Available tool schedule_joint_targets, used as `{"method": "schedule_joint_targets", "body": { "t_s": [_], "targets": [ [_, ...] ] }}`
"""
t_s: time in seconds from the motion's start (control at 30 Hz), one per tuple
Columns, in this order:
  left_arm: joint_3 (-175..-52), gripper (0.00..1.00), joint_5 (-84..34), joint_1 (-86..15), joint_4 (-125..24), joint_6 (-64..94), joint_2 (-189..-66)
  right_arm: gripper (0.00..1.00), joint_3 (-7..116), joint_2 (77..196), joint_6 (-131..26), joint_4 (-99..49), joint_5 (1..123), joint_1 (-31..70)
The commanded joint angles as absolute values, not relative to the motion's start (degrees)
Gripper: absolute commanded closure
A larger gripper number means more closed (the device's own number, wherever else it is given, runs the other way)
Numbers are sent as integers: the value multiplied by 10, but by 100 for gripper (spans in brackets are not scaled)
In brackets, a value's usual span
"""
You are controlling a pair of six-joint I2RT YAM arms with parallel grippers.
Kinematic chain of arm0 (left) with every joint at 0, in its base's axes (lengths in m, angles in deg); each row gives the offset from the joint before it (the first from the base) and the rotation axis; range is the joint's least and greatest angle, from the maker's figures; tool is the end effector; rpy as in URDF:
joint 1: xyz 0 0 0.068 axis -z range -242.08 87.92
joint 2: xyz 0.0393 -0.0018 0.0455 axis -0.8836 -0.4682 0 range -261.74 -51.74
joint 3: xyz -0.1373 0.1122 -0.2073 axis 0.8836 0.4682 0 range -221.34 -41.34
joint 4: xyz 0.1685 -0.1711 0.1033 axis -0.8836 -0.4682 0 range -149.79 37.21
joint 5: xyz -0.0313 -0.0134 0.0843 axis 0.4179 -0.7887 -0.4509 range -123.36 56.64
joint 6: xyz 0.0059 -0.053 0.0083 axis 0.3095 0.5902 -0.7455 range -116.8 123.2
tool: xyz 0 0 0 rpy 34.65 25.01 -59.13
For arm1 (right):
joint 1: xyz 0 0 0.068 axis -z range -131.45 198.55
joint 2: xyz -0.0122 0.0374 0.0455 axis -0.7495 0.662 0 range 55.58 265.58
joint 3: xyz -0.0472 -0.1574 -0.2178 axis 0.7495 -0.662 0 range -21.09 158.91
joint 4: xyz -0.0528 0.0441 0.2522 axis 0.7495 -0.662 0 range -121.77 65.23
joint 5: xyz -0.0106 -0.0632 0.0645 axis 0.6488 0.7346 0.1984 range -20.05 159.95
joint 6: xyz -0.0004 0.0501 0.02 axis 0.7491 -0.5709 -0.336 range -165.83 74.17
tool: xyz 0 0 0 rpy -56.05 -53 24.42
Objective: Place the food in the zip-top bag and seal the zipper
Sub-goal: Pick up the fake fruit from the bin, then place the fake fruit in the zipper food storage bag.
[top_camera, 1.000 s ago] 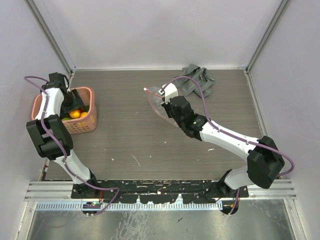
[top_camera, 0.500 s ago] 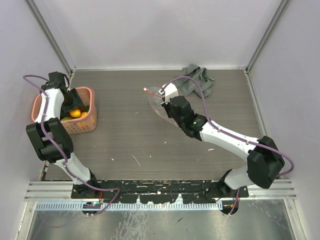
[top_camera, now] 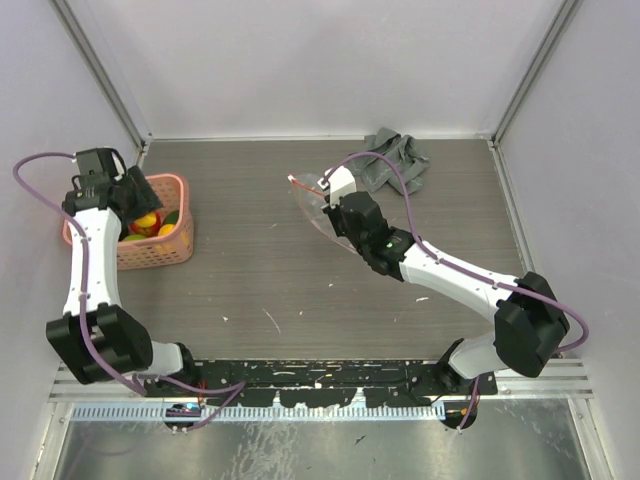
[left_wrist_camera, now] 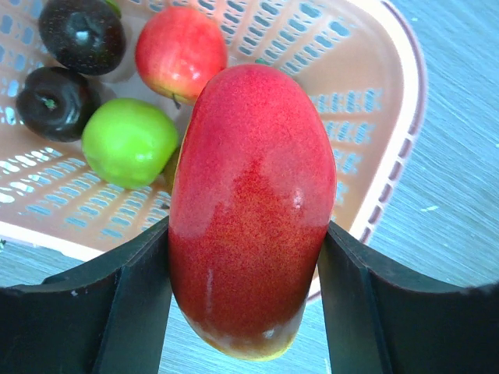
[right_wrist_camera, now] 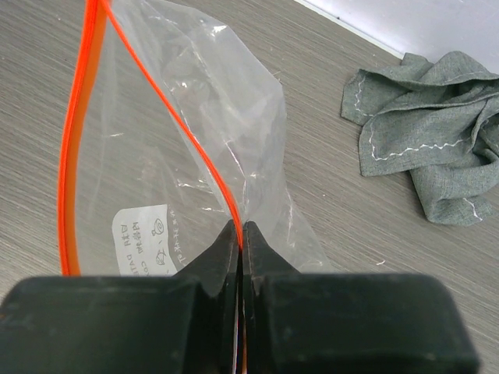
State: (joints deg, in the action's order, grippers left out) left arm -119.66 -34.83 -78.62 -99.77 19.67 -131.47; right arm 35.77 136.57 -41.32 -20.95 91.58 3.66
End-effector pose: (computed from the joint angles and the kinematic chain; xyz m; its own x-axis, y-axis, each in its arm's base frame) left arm 0.2797 0.0839 0.3453 -0.6020 -0.4743 -0.6424 -0.4917 0.8540 -0.1699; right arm 0.2411 0.2215 0.2917 -0.2129 -0.3152 -0.9248 -0.4292 0.8805 -0.2013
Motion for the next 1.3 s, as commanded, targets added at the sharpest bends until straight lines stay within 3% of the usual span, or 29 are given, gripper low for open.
{"method": "schedule_joint_targets", "body": {
  "t_s": [0.0, 0.2, 0.67, 1.0, 1.27],
  "targets": [
    [-1181, 80, -311, -772, -965, 217, -1255, 94, 391, 1346, -418, -211, 918, 37],
    [-1163, 82, -286, -731, -968, 225, -1188, 100, 399, 1346, -417, -228, 926, 33],
    [-1124, 83, -171, -559, -970, 263, -1109, 100, 414, 1369, -406, -232, 966, -6],
    [-1098, 82, -160, -405, -898, 298, -1125, 100, 425, 1395, -397, -227, 1009, -45],
    [-1070, 82, -156, -349, -859, 318, -1161, 100, 424, 1407, -393, -205, 1030, -71]
  ]
}}
